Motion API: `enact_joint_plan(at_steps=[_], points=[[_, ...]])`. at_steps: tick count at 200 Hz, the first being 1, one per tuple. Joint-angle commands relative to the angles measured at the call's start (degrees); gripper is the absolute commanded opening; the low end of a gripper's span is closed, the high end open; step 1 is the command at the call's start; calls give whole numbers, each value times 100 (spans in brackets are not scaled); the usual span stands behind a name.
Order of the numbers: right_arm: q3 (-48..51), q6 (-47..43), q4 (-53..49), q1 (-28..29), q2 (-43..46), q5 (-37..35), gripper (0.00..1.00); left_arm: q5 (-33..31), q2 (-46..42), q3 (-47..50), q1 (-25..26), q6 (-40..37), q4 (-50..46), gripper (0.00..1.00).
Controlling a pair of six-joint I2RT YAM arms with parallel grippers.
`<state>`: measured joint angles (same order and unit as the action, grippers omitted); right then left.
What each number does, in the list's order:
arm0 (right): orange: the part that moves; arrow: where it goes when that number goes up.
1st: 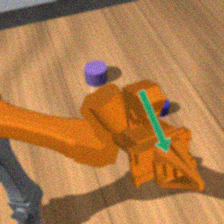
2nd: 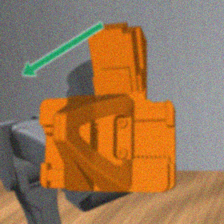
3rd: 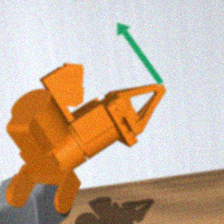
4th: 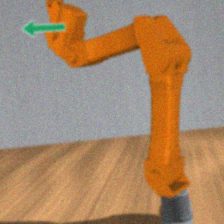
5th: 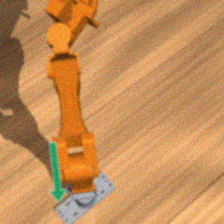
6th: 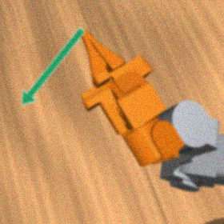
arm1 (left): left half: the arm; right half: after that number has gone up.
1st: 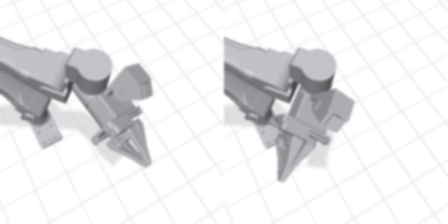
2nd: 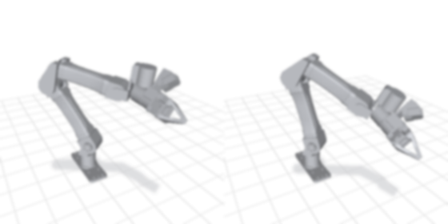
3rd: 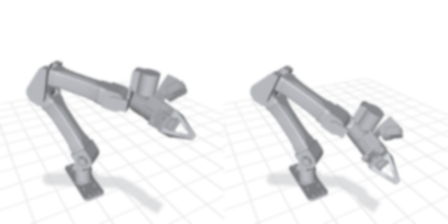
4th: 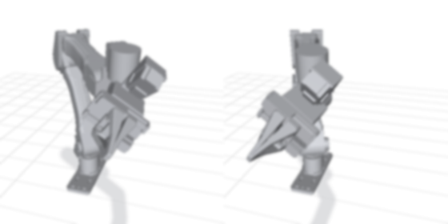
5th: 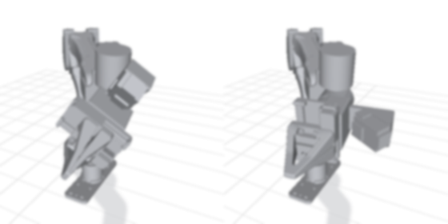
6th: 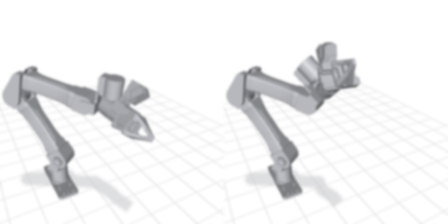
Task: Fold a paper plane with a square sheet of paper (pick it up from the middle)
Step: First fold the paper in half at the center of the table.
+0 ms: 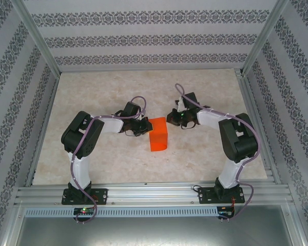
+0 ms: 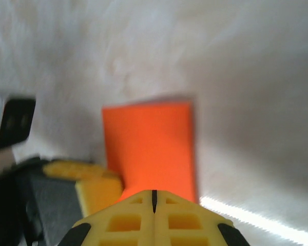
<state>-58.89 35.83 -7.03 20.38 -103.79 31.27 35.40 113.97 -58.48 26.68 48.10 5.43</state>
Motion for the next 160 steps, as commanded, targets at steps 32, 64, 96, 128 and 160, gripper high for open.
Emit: enact_joint_plan(at_steps=[32,64,96,128,160], points=[[189,48,-2,532,-434,274,0,-1195,795,447,67,-213,-1586,0],[329,-45,-70,556,-456,259,0,-1219,796,451,66,-222,-1596,0],[704,-170,-176,520,-323,238,0,-1285,802,451,66,-222,-1615,0],[1416,-254,-200,428,11,231,0,-1342,811,482,66,-198,-1594,0],[2053,-315,-141,319,452,316,0,-1352,802,460,70,-229,-1611,0]])
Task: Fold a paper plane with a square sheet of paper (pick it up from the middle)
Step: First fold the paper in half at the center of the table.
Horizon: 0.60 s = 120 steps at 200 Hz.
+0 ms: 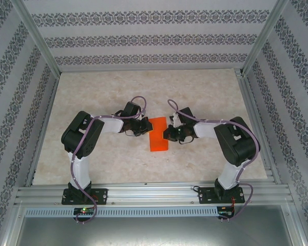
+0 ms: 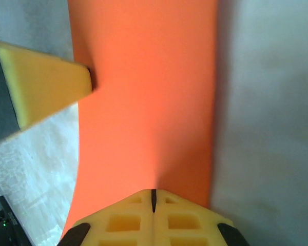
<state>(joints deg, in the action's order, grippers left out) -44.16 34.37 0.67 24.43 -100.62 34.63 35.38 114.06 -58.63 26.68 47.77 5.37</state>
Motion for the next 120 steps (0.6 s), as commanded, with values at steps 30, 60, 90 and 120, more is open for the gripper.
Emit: enact_joint_plan(at_steps=[30,60,90,120], points=[[215,-126,-972,-140,494,43,0,-1373,781,386,64,-263,-1632,0],[-518,-55,-914,15,508,27,0,-1475,708,258,55,-460,-1669,0],[-948,27,-697,217,-54,83,0,-1510,696,-54,11,-814,-1788,0],[-1042,101,-455,350,-396,66,0,-1492,722,-252,-34,-1017,-1815,0]])
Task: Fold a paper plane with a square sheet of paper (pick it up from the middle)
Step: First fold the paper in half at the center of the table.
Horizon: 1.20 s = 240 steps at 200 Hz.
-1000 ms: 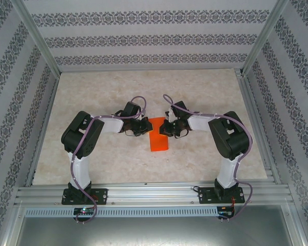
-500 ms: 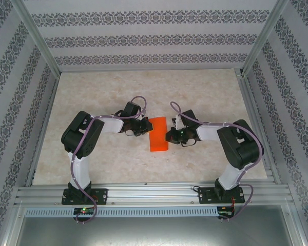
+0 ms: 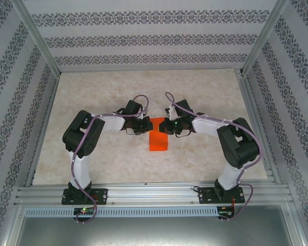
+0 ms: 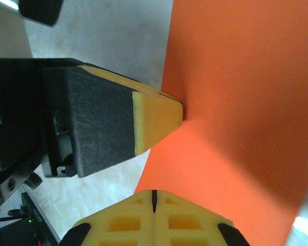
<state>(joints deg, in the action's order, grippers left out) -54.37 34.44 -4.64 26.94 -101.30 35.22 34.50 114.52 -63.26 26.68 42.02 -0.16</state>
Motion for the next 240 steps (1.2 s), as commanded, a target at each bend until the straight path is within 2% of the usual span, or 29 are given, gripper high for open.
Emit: enact_joint_plan(at_steps=[1,65,149,171,204,219,240], points=[[-21,96,82,104,-333,9,0,-1399,681,210,-37,-446,-1260,0],[642,19,103,224,-351,97,0,-1435,790,106,-66,-477,-1314,0],[2289,-196,-203,200,652,90,0,-1483,852,79,-147,-417,-1300,0],[2114,-270,-453,91,1019,37,0,-1464,837,18,-151,-477,-1322,0],[1195,-315,-605,-98,1469,-137,0,-1425,791,-173,-145,-683,-1418,0],[741,-310,-473,-157,1293,-326,0,-1370,753,-353,-158,-901,-1502,0],[113,-224,-259,-241,585,-546,0,-1297,730,-688,-171,-1311,-1651,0]])
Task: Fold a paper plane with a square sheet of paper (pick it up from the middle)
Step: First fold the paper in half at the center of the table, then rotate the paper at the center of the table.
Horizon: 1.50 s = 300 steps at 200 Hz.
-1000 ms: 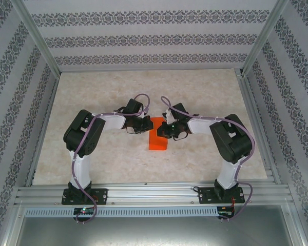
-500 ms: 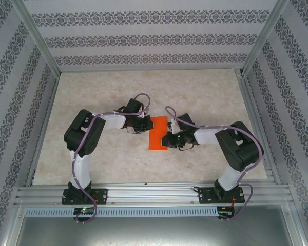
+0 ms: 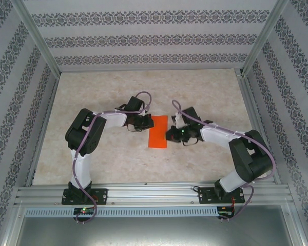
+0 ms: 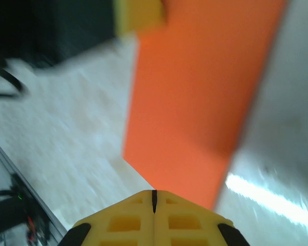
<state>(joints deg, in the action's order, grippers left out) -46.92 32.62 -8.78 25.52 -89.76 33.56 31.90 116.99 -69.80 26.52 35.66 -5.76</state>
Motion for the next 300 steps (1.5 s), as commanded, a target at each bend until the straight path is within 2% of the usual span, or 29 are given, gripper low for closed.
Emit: enact_joint_plan(at_steps=[1,52,83,125,139,186,214,243,267,300], points=[[-660,-40,155,-99,-604,-396,0,-1032,487,-52,-152,-710,-1097,0],[-1896,192,485,-196,-2054,-471,0,-666,604,-907,-225,-1827,-1562,0],[-2342,203,187,-214,-2487,-834,0,-427,563,-1199,-286,-1924,-1641,0],[-2315,437,-398,-223,-2647,-1727,0,-53,253,-1064,-284,-1135,-1266,0],[-2110,551,-436,-223,-2545,-2047,0,-9,54,-842,-239,-792,-1050,3],[-1116,1339,-350,-61,-1916,-2362,0,-262,-679,97,121,79,-467,17],[-392,1889,293,7,-1250,-2002,0,-423,-1082,649,480,576,-55,20],[-173,1646,975,-146,-729,-1082,0,-417,-1278,1193,925,1304,706,20],[-49,1238,1066,-188,-622,-636,0,-573,-1254,1470,1229,1712,1156,12],[74,1001,1264,-196,-820,-188,0,-711,-1146,1539,1362,1879,1360,2]])
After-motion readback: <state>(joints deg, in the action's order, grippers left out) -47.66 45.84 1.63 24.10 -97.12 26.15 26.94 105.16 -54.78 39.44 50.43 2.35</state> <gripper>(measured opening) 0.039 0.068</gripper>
